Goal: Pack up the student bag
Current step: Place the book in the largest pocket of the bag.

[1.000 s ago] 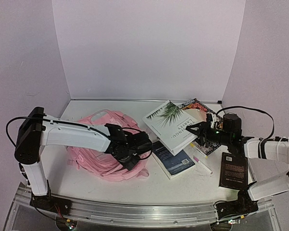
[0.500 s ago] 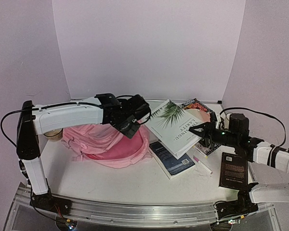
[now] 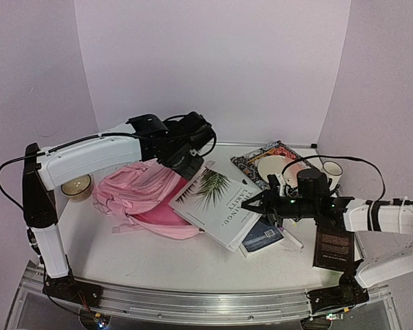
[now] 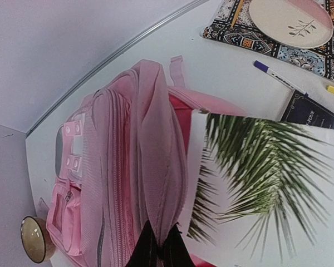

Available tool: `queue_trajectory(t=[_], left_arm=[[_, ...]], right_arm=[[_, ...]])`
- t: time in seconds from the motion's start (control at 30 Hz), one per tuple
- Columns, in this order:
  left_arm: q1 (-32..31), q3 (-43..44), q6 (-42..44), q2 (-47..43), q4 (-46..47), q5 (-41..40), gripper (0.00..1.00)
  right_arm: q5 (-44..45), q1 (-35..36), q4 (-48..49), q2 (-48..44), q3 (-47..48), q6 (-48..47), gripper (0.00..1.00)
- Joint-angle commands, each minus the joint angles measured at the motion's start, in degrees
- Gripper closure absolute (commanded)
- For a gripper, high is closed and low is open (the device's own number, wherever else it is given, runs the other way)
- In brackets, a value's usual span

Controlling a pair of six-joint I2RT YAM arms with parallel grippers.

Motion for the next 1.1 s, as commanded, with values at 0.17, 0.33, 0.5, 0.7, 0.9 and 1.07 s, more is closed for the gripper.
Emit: queue_trajectory(t=[0.17, 0.33, 0.5, 0.7, 0.9, 1.07], left_arm=[[-0.48, 2.96, -3.06, -6.13, 3.96, 7.97, 1.00], [-0.49, 4.65, -3.43, -6.51, 4.14, 12.03, 1.00], [-0.58, 5.90, -3.77, -7.31, 4.24, 14.78, 1.00], [-0.83, 4.98, -3.33, -8.30, 5.01, 18.59, 1.00], [-0.84, 2.01, -1.98, -10.38, 5.44, 20.06, 1.00], [-0.84, -4.48, -2.38, -13.95, 5.79, 18.99, 1.00]], right_arm=[[1.39, 4.43, 16.09, 13.42, 13.36, 3.95, 0.65], [1.77, 5.50, 20.37, 21.56, 18.01, 6.48, 0.65], [3.88, 6.46, 21.02, 28.13, 22.71, 7.81, 0.65], [3.64, 7.49, 22.39, 35.86, 29.79, 9.43, 0.65], [4.81, 8.49, 19.11, 43.68, 36.14, 9.99, 0.63], [5.87, 8.54, 15.11, 48.04, 40.26, 8.71, 0.58]])
